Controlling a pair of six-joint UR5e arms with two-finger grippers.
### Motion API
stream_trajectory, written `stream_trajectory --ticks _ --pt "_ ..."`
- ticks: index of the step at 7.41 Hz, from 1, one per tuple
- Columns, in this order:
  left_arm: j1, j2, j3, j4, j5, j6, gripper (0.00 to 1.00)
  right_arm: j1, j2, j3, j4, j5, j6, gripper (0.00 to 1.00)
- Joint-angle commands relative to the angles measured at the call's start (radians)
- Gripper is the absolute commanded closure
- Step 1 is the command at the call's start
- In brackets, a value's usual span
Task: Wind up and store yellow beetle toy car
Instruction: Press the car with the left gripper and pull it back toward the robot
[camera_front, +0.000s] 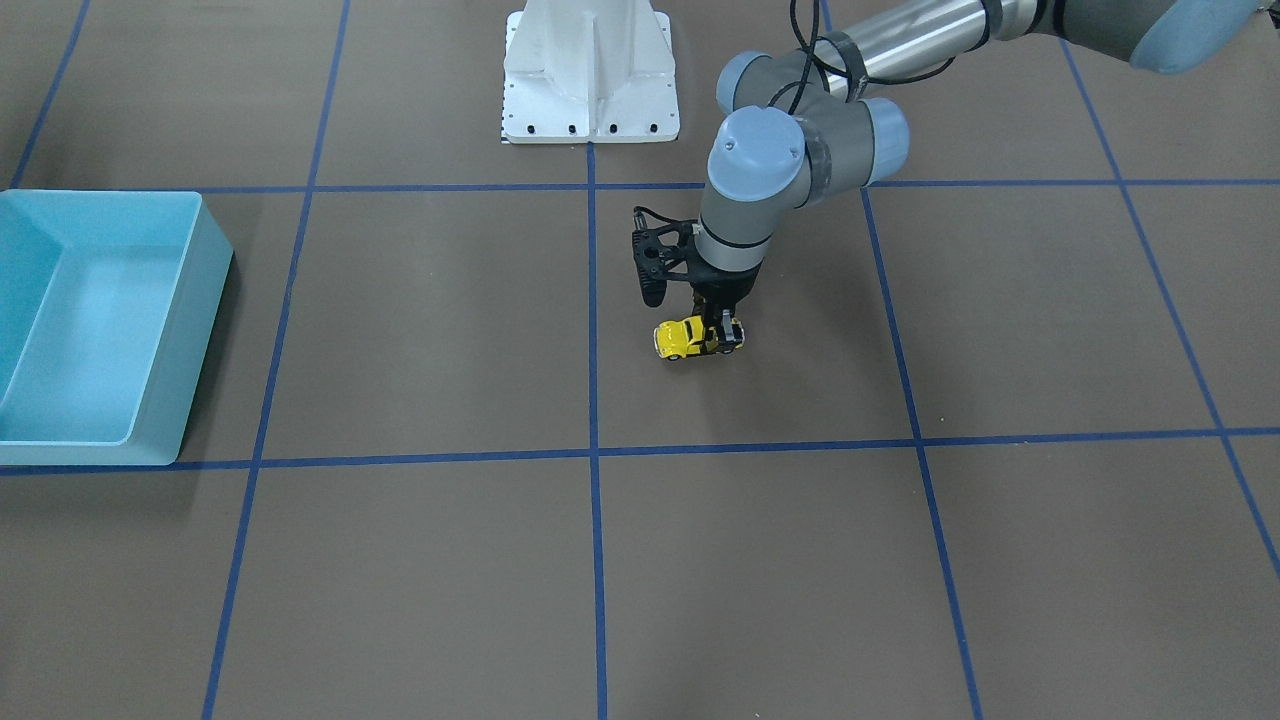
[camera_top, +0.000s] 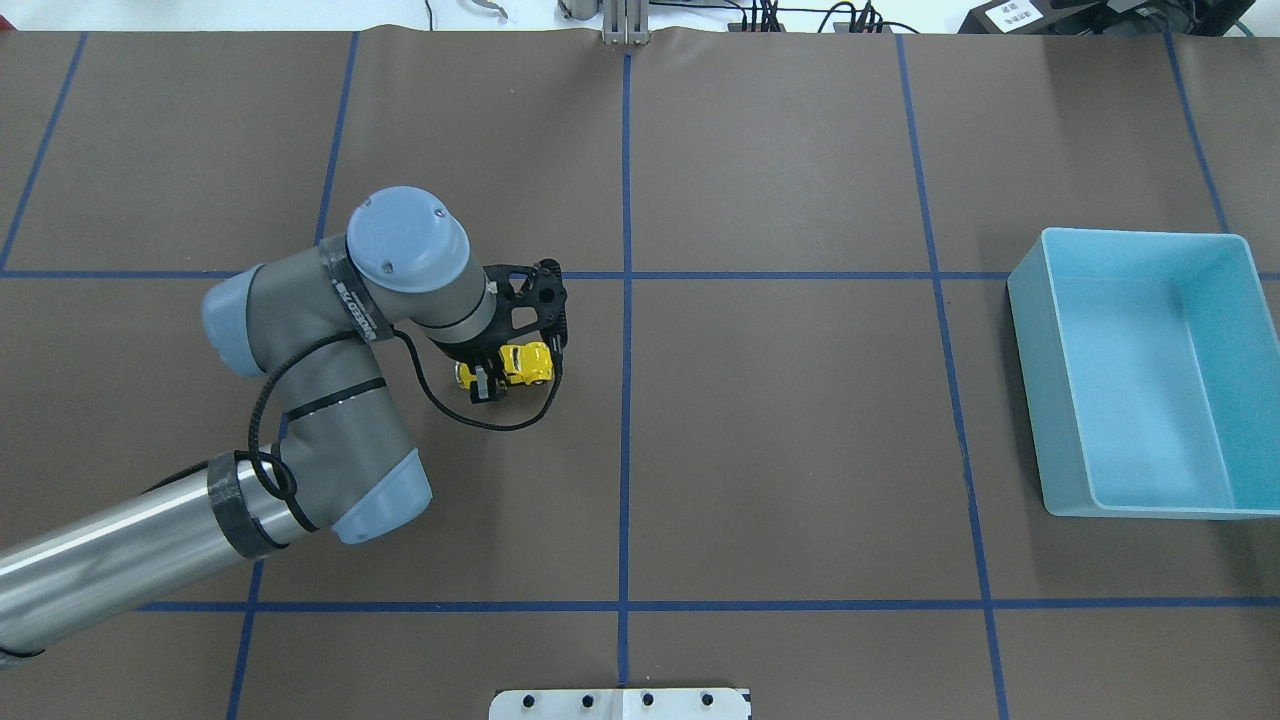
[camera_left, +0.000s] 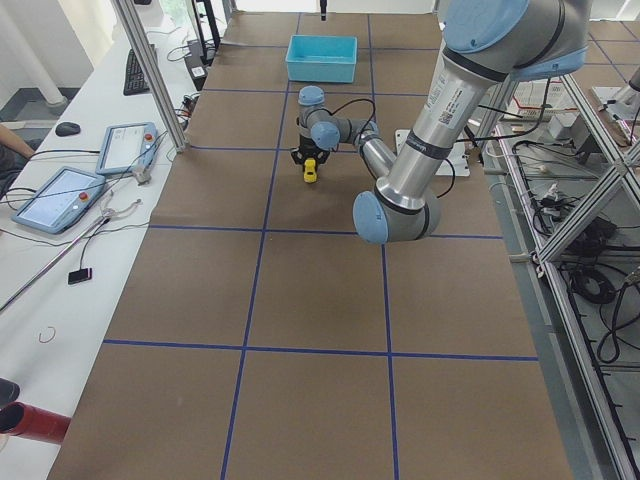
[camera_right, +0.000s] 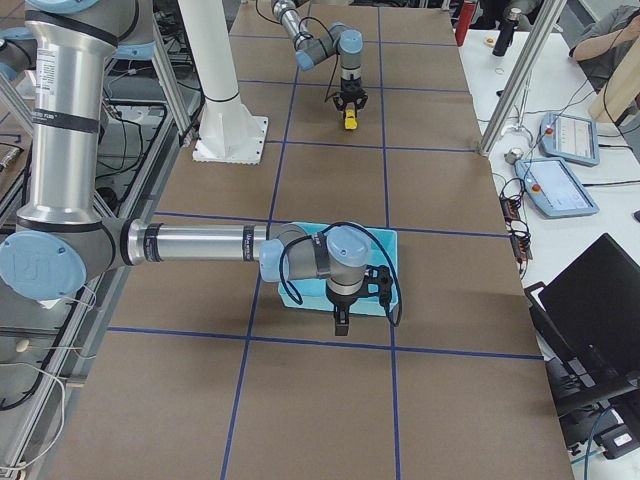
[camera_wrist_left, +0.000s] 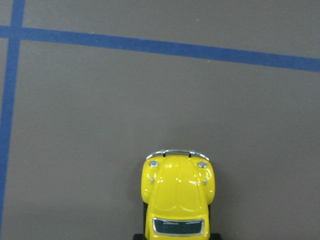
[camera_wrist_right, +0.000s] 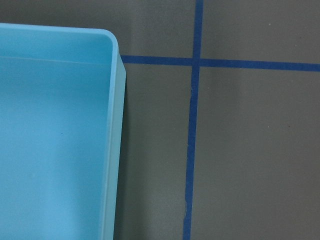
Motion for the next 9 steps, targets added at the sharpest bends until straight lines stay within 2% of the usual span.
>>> stream_trajectory --ticks 1,3,4,6,8,9 --pt "-0.087 0.080 -0.077 -0.004 -0.063 0.007 1.00 0.000 -0.001 0.003 0.000 0.001 0.000 0.00" --pt "-0.090 0.214 -0.235 -0.005 -0.079 0.010 1.00 0.000 -0.001 0.004 0.000 0.003 0.001 0.00" --pt "-0.081 0.289 -0.283 -0.048 -0.074 0.008 1.00 0.000 -0.001 0.001 0.000 0.001 0.001 0.00" --pt "-0.077 0.343 -0.256 -0.202 -0.076 0.008 1.00 0.000 -0.002 0.001 0.000 0.001 0.001 0.00" --pt "-0.075 0.360 -0.216 -0.249 -0.083 0.012 1.00 0.000 -0.001 0.006 0.000 0.001 0.001 0.00" --pt "-0.077 0.360 -0.146 -0.381 -0.085 0.042 1.00 0.000 -0.001 0.010 0.000 0.003 0.001 0.00"
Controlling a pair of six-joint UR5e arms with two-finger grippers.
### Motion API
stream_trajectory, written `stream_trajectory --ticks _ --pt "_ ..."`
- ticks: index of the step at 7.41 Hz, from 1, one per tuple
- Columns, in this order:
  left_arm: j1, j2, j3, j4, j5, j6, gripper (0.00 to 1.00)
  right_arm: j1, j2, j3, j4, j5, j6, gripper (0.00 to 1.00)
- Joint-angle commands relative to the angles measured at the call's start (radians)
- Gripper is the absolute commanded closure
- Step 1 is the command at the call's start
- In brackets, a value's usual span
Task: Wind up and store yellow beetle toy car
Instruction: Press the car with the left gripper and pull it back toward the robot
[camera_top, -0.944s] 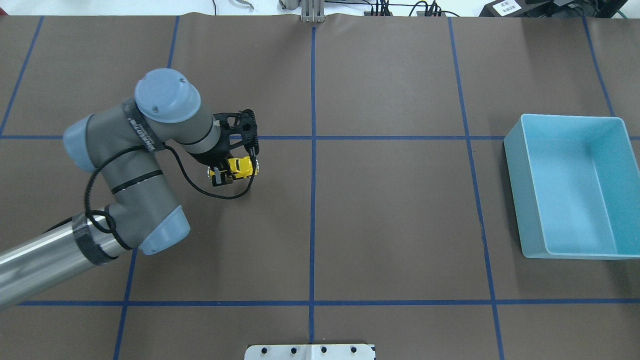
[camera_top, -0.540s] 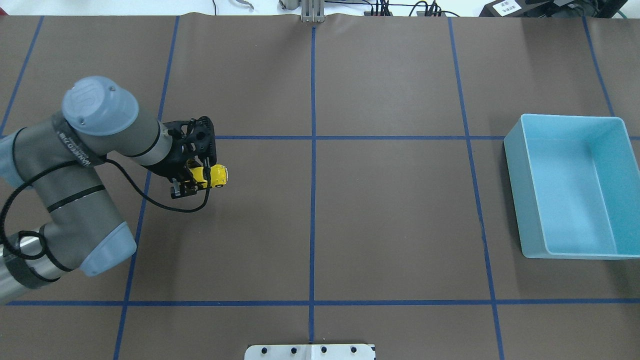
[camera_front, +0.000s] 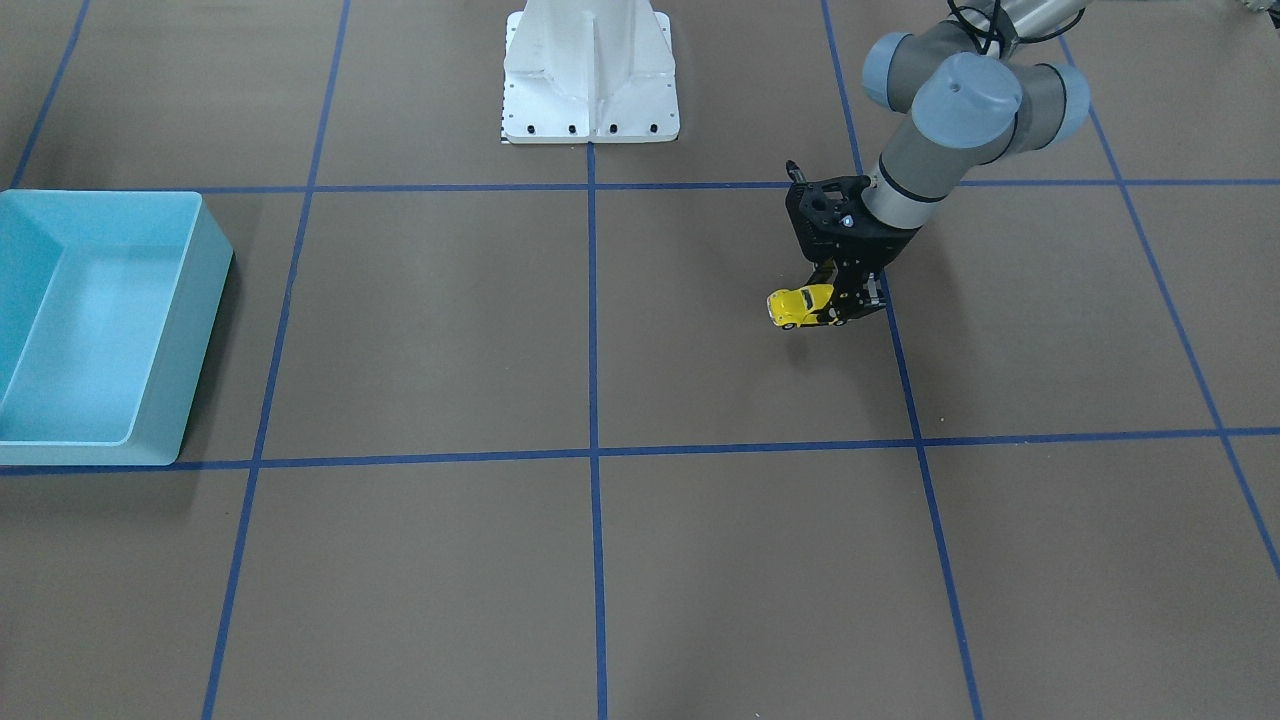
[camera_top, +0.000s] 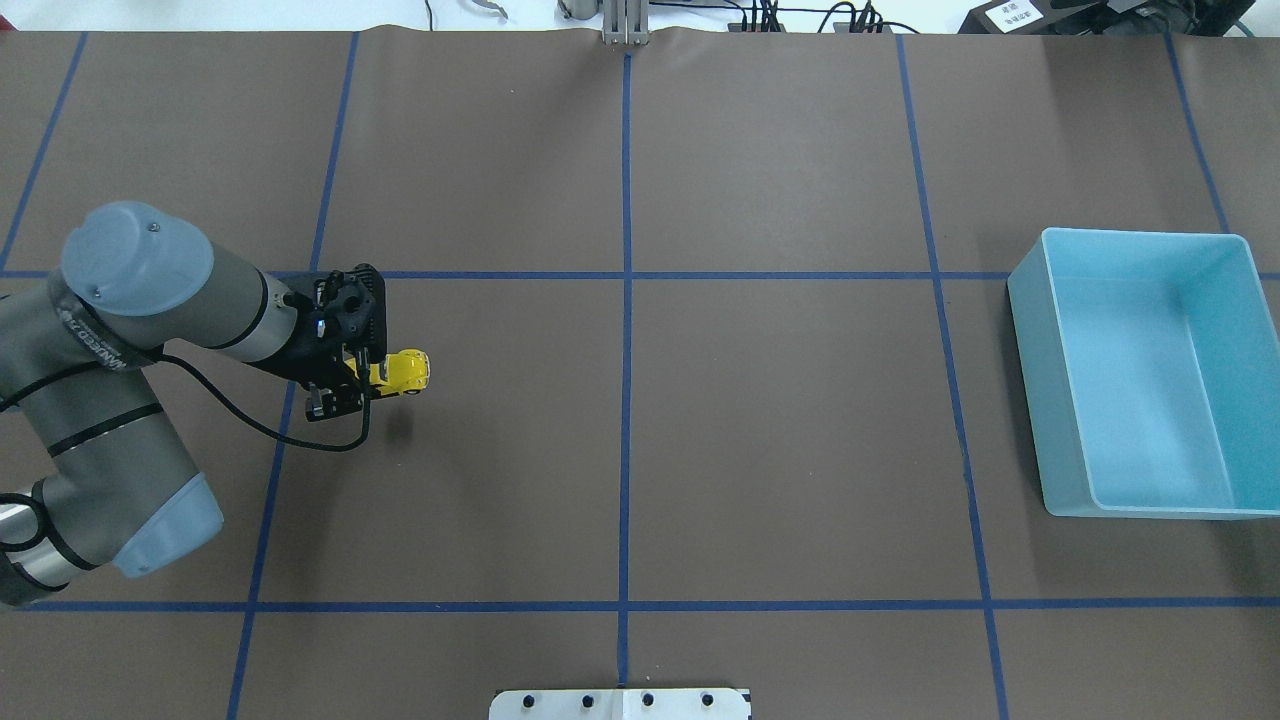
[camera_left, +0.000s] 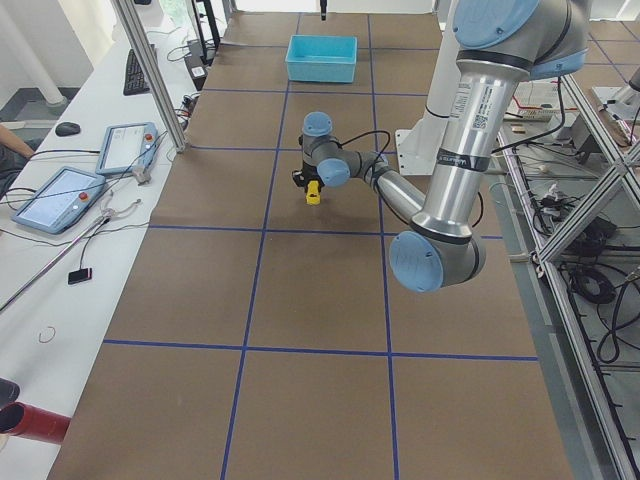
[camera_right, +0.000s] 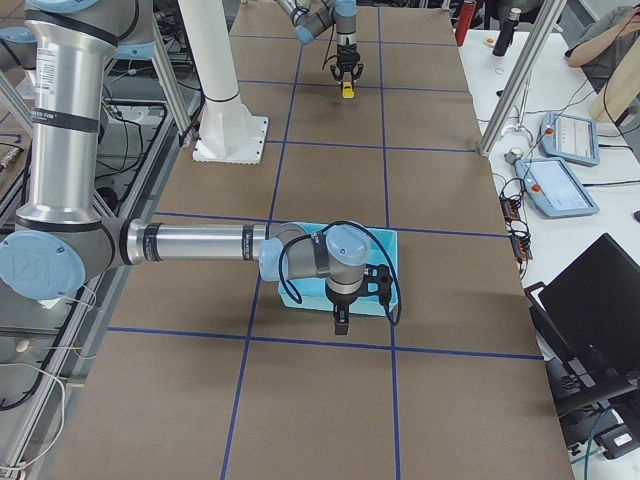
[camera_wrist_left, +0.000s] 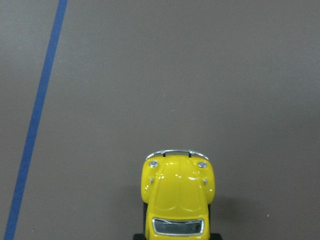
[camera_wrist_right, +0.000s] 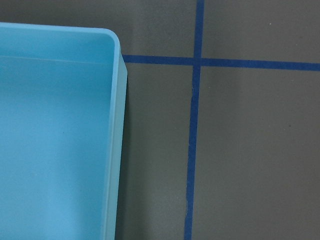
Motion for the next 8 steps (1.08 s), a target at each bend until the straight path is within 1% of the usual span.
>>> stream_trajectory --ticks 1,8 --pt "-0.010 0.004 0.112 -0.168 -0.040 0.062 1.00 0.000 0.001 0.004 0.000 0.003 0.000 0.00" --pt "-0.017 0.035 0.115 -0.165 -0.049 0.065 1.00 0.000 0.001 0.003 0.000 0.004 0.000 0.00"
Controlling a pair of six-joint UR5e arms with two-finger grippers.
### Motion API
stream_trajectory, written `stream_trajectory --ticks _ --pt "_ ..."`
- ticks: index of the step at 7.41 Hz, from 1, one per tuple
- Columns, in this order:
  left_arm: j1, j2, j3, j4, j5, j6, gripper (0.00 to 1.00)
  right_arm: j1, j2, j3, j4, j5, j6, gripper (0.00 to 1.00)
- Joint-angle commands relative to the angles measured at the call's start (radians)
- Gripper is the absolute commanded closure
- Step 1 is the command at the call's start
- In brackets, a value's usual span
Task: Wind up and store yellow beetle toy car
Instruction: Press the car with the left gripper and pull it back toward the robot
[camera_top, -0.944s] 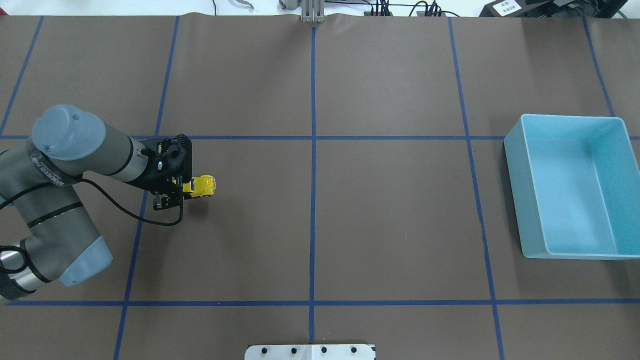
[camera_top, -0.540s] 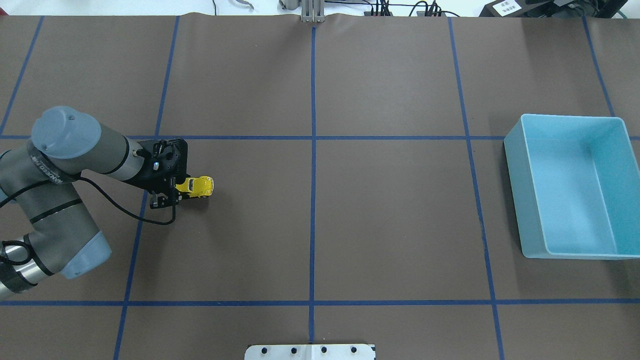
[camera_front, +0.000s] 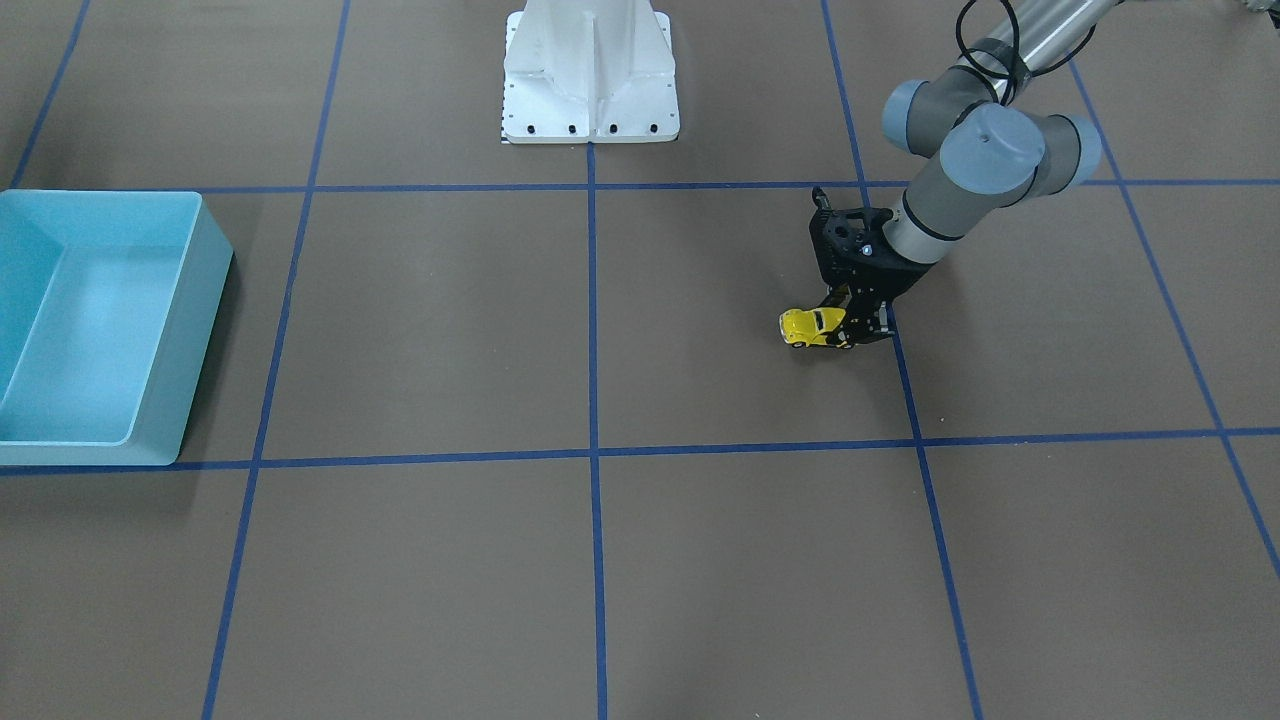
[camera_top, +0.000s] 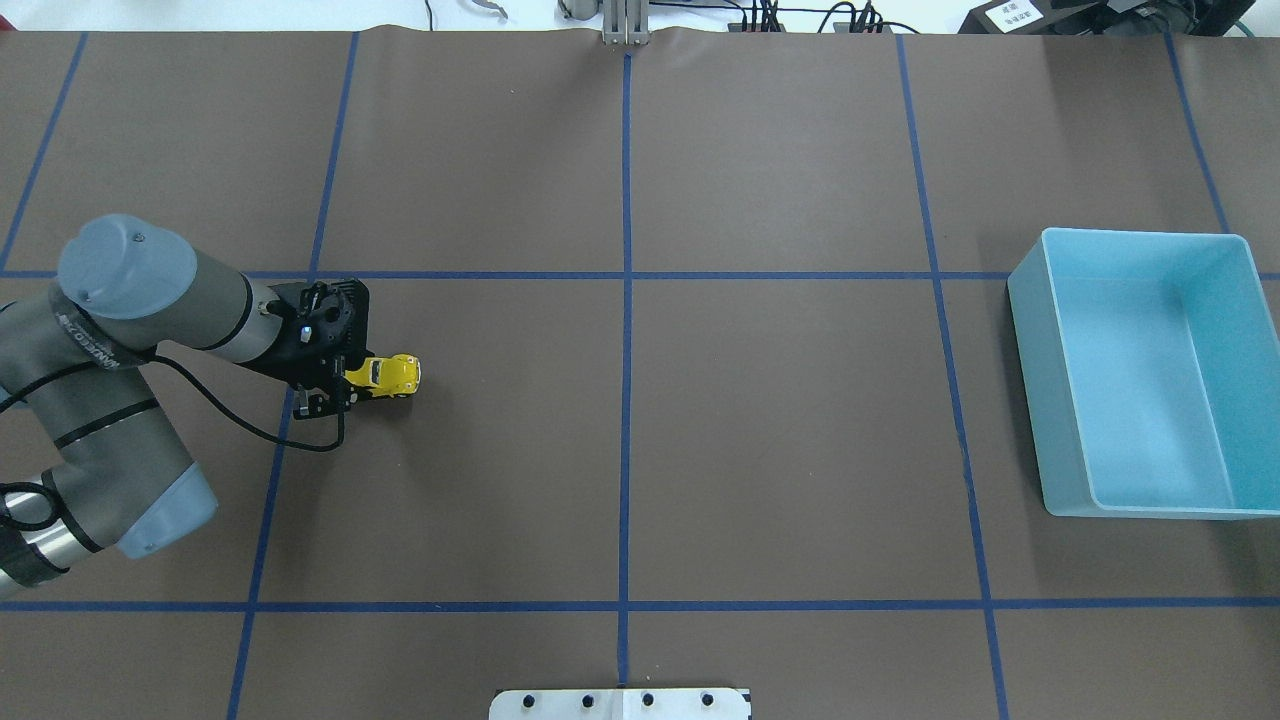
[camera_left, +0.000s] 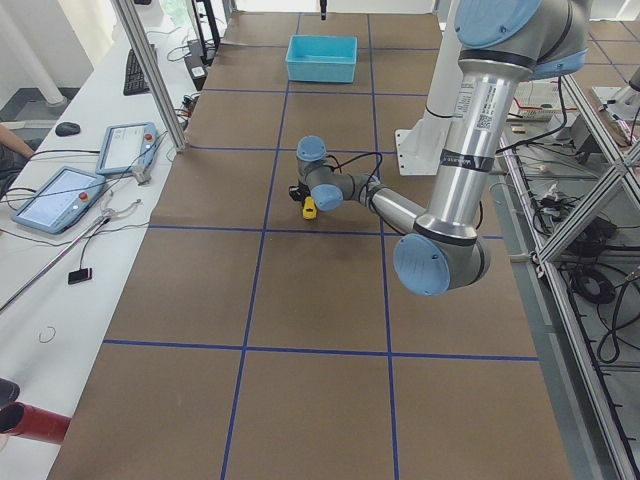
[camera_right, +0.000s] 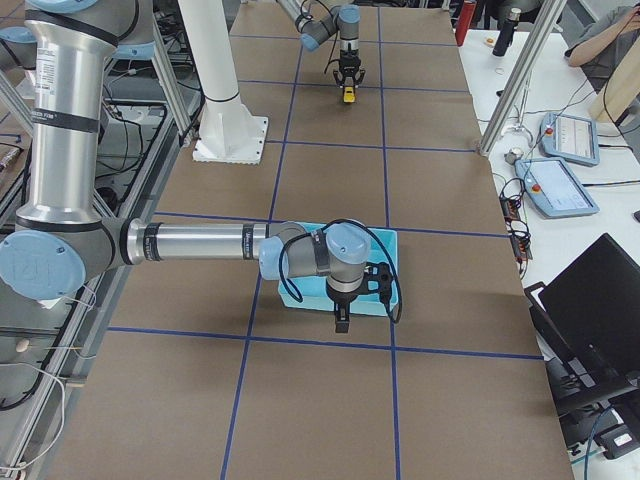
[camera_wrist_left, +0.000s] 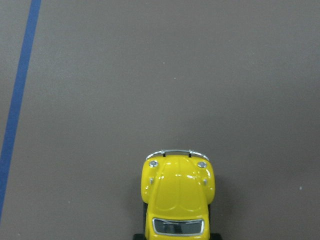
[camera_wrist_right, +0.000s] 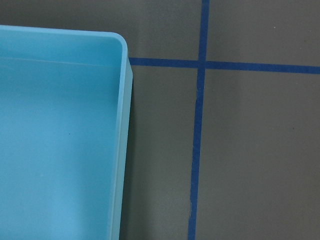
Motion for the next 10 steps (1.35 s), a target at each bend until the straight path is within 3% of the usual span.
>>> stream_trajectory --ticks 1,10 --pt "0.000 0.017 -0.004 -0.002 -0.001 0.000 1.00 0.000 0.000 -0.001 0.000 -0.001 0.000 0.00" --pt "-0.006 0.057 -0.012 -0.010 -0.007 0.000 1.00 0.000 0.000 0.002 0.000 0.001 0.000 0.00"
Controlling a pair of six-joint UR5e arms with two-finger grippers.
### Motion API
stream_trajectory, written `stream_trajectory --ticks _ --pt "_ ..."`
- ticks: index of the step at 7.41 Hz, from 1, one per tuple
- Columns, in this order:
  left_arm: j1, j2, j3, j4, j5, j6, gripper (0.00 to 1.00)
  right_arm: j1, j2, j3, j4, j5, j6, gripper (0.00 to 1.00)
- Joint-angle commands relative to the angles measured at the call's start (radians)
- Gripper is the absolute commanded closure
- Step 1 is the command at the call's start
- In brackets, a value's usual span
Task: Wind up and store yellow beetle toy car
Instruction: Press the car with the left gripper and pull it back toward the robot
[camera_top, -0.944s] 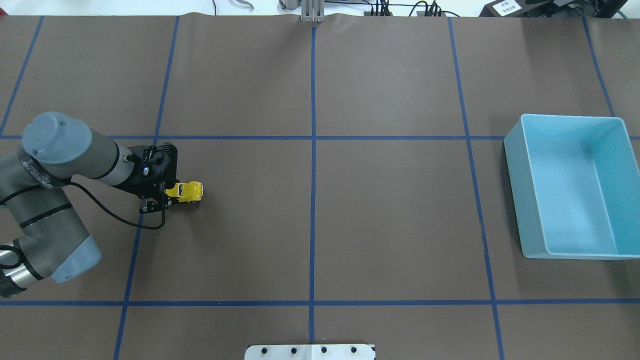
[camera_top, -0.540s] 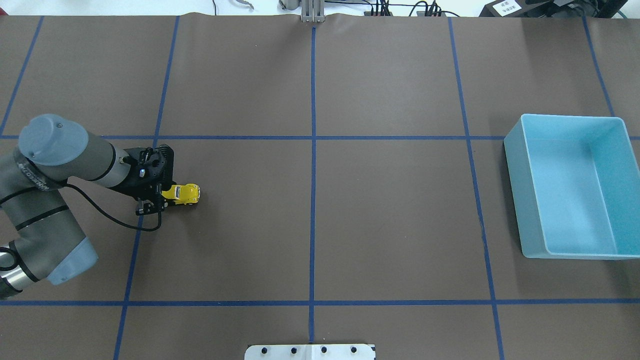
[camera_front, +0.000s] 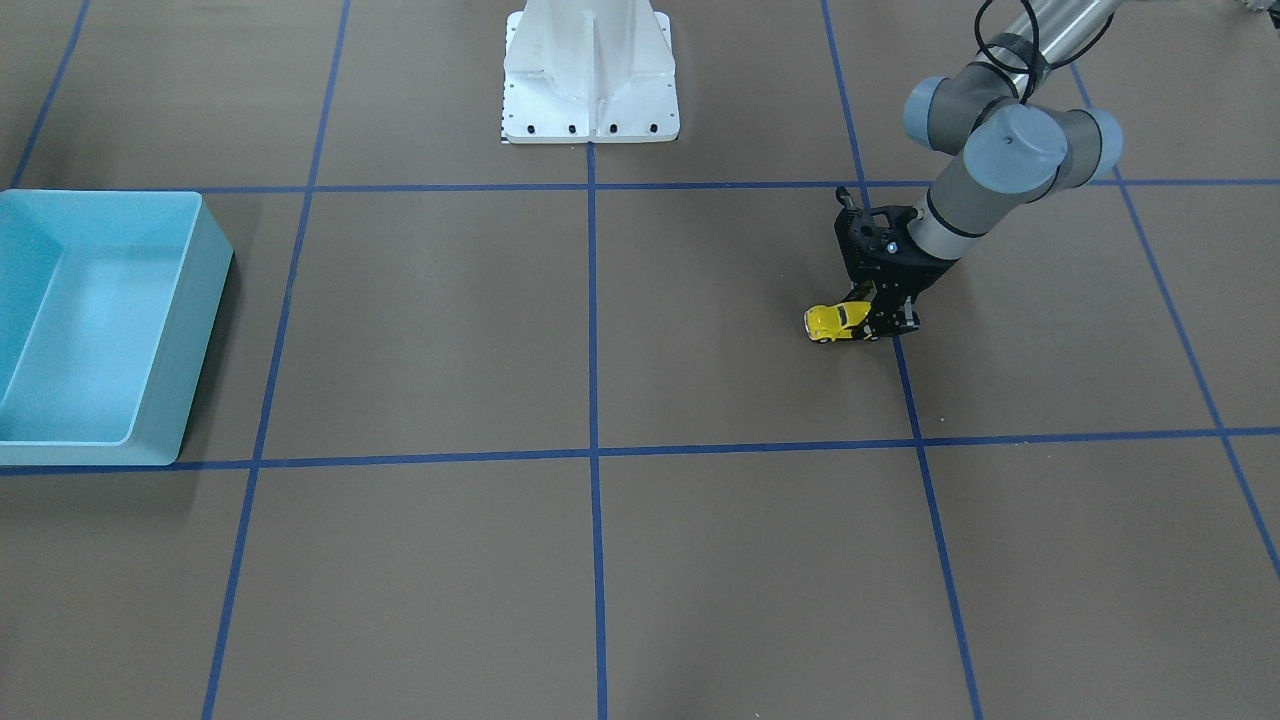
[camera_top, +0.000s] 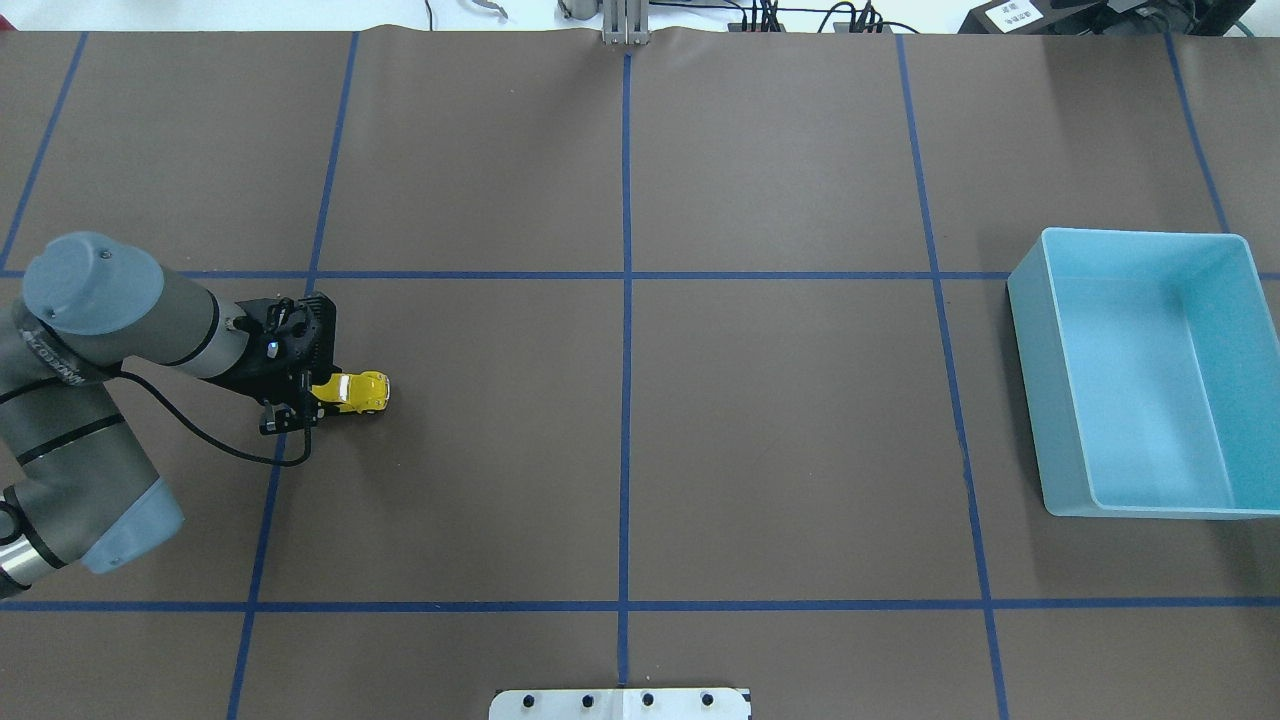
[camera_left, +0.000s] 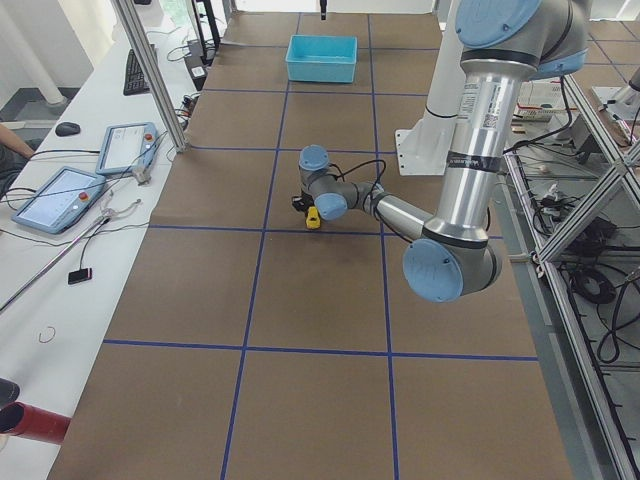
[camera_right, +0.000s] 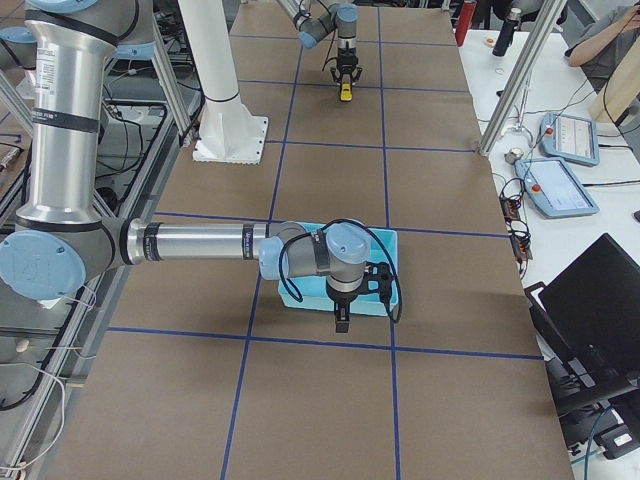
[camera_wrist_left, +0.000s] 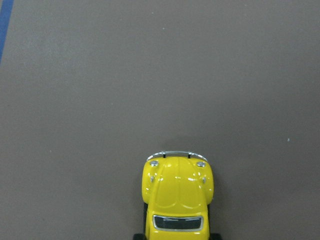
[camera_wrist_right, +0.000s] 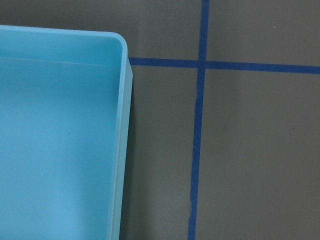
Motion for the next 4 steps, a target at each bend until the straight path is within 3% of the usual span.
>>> stream_trajectory --ticks 1,4 --pt "-0.002 0.002 0.000 0.000 0.000 0.000 1.00 0.000 0.000 0.001 0.000 0.000 0.000 0.00" --pt "-0.003 0.009 0.000 -0.013 -0.001 0.000 1.00 0.000 0.000 0.001 0.000 0.000 0.000 0.00"
